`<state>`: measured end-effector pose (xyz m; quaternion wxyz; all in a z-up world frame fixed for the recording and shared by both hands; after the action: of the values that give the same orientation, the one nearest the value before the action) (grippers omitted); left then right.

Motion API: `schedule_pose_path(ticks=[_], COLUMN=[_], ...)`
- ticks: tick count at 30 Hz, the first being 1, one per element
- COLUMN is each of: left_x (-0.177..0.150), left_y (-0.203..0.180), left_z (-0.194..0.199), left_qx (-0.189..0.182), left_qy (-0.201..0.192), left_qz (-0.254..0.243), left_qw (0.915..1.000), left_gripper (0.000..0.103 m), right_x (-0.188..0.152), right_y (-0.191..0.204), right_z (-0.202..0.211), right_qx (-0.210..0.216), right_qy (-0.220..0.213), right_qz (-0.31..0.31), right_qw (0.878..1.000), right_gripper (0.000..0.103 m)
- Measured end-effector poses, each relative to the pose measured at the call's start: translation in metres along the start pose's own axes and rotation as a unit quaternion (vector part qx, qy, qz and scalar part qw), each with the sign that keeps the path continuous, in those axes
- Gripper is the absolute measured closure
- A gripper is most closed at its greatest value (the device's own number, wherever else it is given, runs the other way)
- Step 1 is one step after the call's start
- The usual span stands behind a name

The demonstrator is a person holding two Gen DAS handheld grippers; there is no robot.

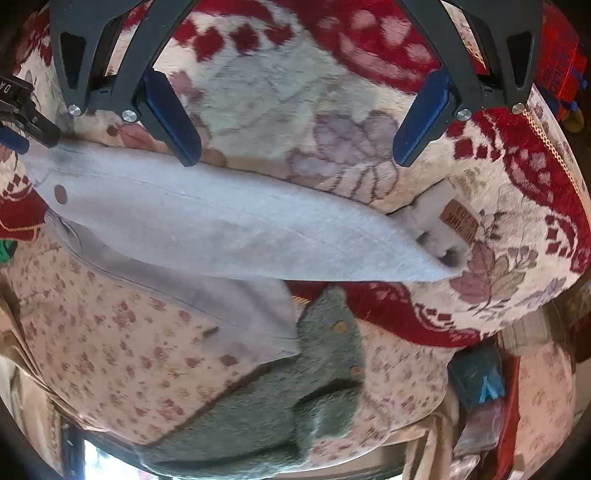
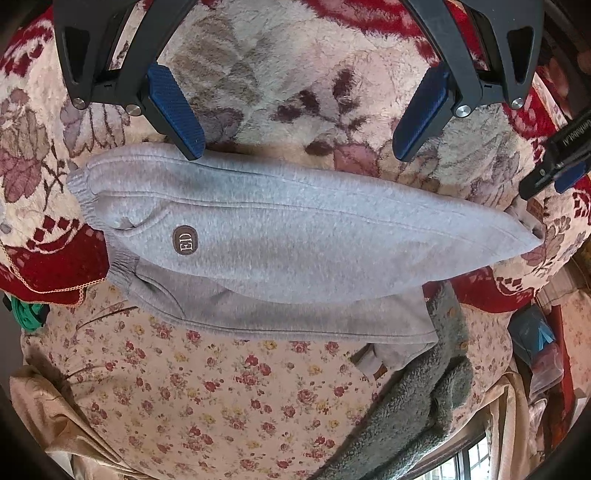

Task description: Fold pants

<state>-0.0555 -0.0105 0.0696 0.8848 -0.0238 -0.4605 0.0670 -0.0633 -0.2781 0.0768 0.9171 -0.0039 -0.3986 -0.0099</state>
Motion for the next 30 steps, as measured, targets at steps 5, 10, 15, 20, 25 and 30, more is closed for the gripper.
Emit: schedule_pose_path(ticks=[5,10,15,20,25,30], left_x=[0.01,0.02,0.021,0.015,0.014,0.018], left_y=[0.045,0.078,0.091,0.098,0.106,0.114], left_z=[-0.013,-0.027,-0.044,-0.06,-0.074,-0.088], left_qx=[0.028,0.058,0.062,0.055,0.047,0.048], left_qy=[0.003,0.003,0.016,0.035,0.048,0.051], left_qz=[0.031,0.05,0.057,0.075,0.098,0.11], left_qw=[0.9991,0.997,0.9963,0.9951,0.9929,0.9914], left_gripper=[0.0,0.0,0.0,0.0,0.0,0.0], right_x=[-0.004,-0.012,-0.02,-0.029,-0.041,-0.039], right_y=[-0.013,-0.044,-0.076,-0.105,-0.114,-0.113], right_z=[-0.005,-0.007,-0.006,-0.015,-0.031,-0.05], right_qx=[-0.013,-0.02,-0.011,0.016,0.044,0.053], right_qy=[0.006,0.024,0.033,0.057,0.085,0.073], right_qz=[0.007,-0.021,-0.046,-0.128,-0.19,-0.208], right_qw=[1.0,0.999,0.998,0.99,0.977,0.974], right_gripper=[0.0,0.0,0.0,0.0,0.0,0.0])
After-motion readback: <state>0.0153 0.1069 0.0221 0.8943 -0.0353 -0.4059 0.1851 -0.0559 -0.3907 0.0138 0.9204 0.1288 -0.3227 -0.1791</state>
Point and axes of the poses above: each gripper's, at about its wrist camera, not at the fingertips, and z roughly against the way its jaws point, y to its left, x to its top, the point moved 4 cm from there along -z, roughly the way its jaws point, and after that the axes turned 9 degrees about -y, right-handed, at the moved point
